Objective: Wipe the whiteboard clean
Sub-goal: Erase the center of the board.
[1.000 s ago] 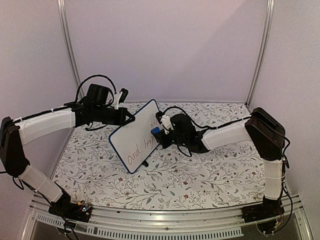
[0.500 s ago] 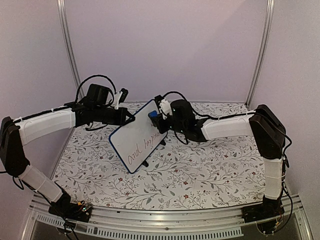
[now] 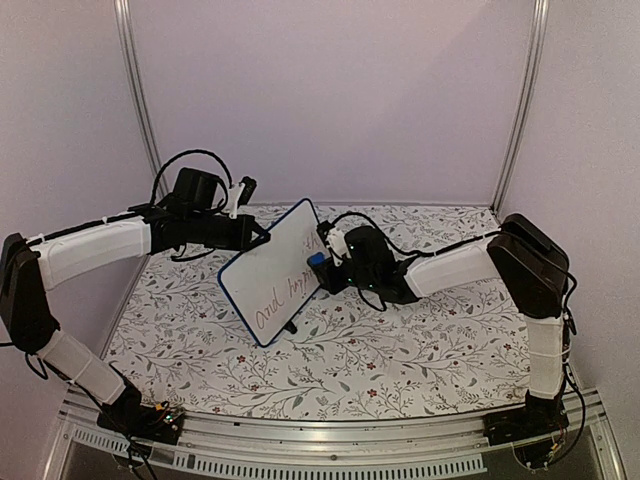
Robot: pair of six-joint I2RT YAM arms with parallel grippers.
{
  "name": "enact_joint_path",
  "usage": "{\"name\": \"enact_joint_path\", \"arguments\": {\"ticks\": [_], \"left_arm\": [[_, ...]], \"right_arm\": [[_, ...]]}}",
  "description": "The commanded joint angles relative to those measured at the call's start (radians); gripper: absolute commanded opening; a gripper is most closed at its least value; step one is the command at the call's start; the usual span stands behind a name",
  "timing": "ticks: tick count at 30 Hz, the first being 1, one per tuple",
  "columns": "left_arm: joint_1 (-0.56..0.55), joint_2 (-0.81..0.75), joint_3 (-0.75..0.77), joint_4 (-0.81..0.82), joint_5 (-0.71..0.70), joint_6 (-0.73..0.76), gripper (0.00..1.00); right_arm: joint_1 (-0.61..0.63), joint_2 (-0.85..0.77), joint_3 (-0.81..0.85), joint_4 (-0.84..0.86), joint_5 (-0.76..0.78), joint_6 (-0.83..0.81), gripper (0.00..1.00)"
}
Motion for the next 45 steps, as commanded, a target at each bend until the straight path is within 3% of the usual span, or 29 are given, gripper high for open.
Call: {"name": "enact_joint_path", "arguments": {"ticks": [1,14,33,45], "left_arm": [[-0.027,0.036,-0.021,-0.042,0.035,0.009,0.00],[-0.027,0.038,-0.021,-0.041,0.031,0.008,0.00],[-0.027,0.040,-0.021,-0.040,0.038,0.006,0.00],[-0.025,0.037,-0.024,-0.040,0.036,0.006,0.00]], "right_arm": [[0.009,0.008,0.021,0.018,-0.001,0.012,0.16],[0.008,-0.032,0.168,-0.028,0.013,-0.053,0.17],[0.044,-0.010,-0.020,0.027,-0.014,0.031,0.16],[0.014,-0.029,0.152,-0.025,0.028,-0.035,0.17]]}}
